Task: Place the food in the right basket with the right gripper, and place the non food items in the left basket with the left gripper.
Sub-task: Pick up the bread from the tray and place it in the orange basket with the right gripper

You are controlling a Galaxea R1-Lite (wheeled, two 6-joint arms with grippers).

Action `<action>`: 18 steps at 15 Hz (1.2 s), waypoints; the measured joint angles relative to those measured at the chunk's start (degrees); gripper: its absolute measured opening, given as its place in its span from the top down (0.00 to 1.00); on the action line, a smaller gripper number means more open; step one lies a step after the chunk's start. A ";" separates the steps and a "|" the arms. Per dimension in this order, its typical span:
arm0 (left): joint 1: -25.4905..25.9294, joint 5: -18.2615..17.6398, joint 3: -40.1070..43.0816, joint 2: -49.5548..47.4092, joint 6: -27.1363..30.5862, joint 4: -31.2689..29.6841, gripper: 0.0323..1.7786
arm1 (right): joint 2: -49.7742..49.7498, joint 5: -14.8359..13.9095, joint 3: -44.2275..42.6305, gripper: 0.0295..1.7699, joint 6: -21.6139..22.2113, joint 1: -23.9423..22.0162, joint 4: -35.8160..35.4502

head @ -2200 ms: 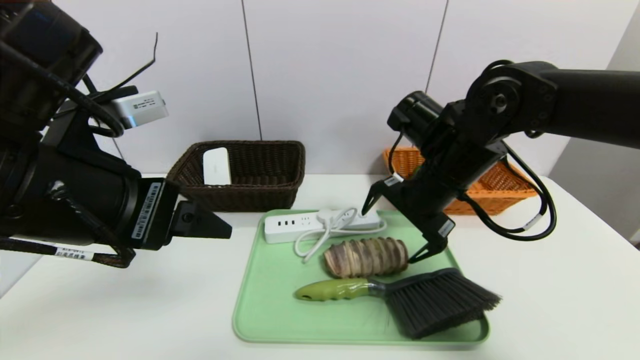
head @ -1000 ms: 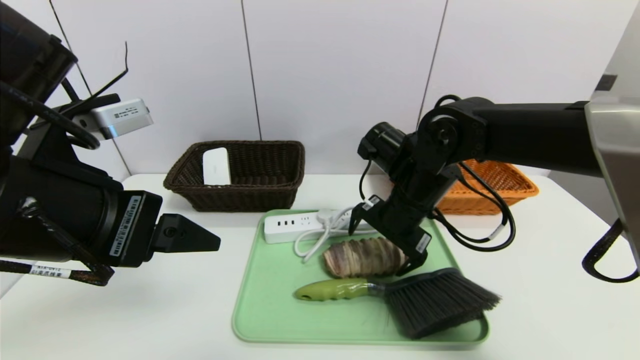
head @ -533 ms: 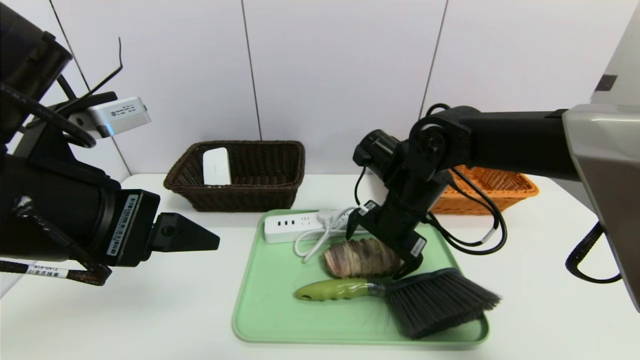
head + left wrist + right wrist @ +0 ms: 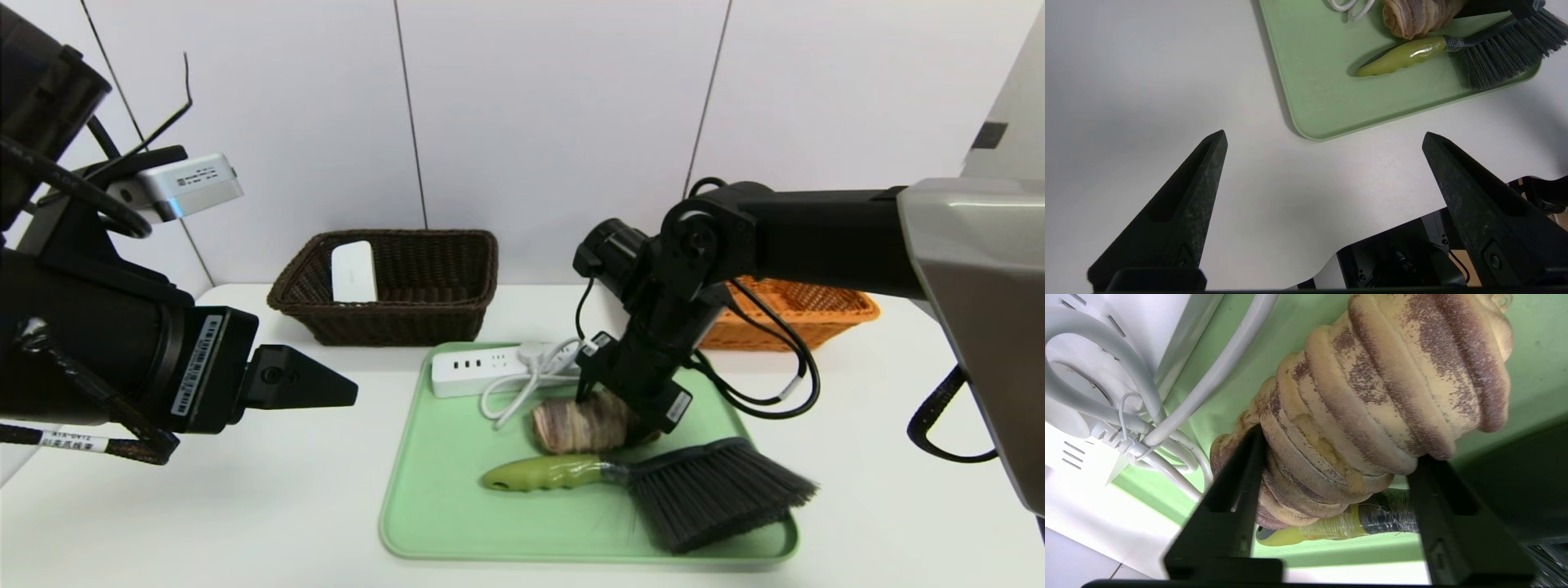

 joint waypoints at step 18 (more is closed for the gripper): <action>0.88 -0.06 0.15 0.39 0.11 -0.28 0.05 | -6.00 0.43 0.02 0.92 2.38 -1.84 -2.12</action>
